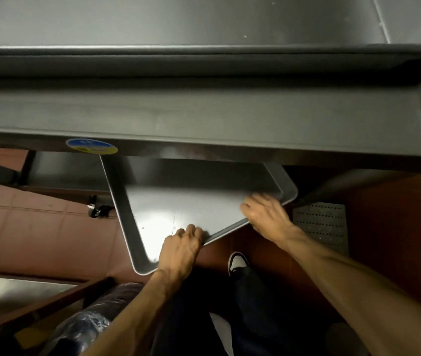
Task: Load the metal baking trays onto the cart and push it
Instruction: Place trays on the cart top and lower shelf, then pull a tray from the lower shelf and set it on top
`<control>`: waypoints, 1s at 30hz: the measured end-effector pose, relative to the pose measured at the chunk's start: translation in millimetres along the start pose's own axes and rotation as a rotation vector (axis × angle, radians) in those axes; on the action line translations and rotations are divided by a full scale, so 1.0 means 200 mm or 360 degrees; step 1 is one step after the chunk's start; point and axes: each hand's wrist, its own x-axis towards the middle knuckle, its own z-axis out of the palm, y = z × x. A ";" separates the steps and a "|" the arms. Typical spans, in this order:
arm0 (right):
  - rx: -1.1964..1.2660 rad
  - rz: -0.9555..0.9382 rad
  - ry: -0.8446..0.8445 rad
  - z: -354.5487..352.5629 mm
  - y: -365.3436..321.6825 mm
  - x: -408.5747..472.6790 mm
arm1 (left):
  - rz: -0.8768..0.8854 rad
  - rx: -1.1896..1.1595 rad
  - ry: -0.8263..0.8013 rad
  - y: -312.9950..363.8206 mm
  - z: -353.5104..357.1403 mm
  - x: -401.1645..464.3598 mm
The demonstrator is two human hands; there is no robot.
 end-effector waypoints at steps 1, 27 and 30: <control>0.0007 -0.0055 0.0038 -0.06 -0.04 0.00 | -0.0027 0.0024 -0.0008 -0.05 -0.05 -0.05; 0.0214 -0.0432 0.0273 -1.31 -0.73 -0.21 | -0.0189 0.0482 0.0102 -0.42 -1.38 -1.10; 0.0295 -0.0432 0.0238 -1.42 -0.77 -0.24 | -0.0213 0.0566 0.0070 -0.42 -1.56 -1.20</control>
